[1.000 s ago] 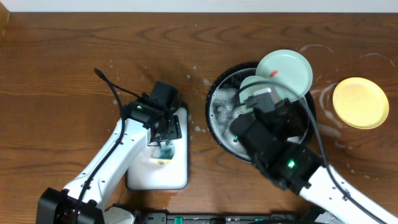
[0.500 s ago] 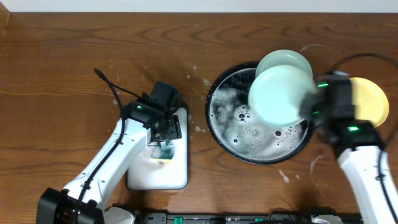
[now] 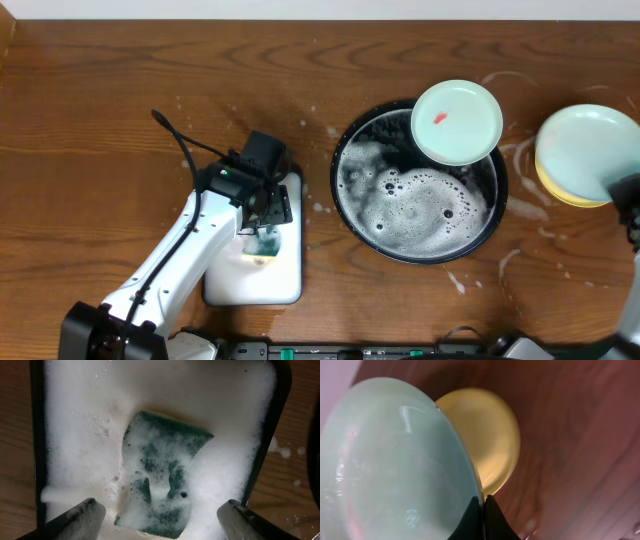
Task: Clean dirty plates on tray and stack at the side
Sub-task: 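Carry the light green plate right and stack it on the yellow plate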
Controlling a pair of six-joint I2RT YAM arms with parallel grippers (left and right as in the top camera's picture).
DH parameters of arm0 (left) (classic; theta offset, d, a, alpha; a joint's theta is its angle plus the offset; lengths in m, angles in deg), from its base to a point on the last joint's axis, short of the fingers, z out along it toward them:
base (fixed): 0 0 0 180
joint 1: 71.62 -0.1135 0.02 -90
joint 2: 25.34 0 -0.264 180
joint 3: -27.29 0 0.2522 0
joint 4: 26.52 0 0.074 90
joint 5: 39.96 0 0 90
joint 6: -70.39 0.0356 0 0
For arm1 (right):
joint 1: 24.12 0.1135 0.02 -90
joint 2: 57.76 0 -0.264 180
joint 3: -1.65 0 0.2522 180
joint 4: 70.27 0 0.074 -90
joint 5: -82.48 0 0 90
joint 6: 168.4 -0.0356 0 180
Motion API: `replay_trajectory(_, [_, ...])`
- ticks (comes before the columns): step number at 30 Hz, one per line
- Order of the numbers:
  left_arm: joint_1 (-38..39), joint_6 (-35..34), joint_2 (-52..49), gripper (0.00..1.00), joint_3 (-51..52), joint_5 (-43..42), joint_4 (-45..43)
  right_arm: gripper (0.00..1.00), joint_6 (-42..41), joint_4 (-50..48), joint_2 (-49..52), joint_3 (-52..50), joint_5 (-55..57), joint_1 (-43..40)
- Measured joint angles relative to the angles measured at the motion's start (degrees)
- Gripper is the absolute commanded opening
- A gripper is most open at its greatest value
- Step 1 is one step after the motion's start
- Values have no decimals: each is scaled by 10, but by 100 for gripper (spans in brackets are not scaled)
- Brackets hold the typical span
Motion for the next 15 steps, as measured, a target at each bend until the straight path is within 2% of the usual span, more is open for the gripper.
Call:
replay_trajectory(4, [0, 0, 0, 81, 0, 0, 0, 1, -7, -37, 59, 0, 25, -11])
replay_trajectory(5, [0, 0, 0, 81, 0, 0, 0, 4, -7, -45, 73, 0, 28, -12])
replay_trajectory(7, [0, 0, 0, 81, 0, 0, 0, 24, -12, -61, 99, 0, 31, -12])
replay_trajectory(9, [0, 0, 0, 81, 0, 0, 0, 31, -10, -69, 113, 0, 29, -11])
replay_trajectory(10, [0, 0, 0, 81, 0, 0, 0, 40, -6, -75, 115, 0, 24, -11])
replay_trajectory(15, [0, 0, 0, 81, 0, 0, 0, 48, 38, -99, 97, 3, -76, 17])
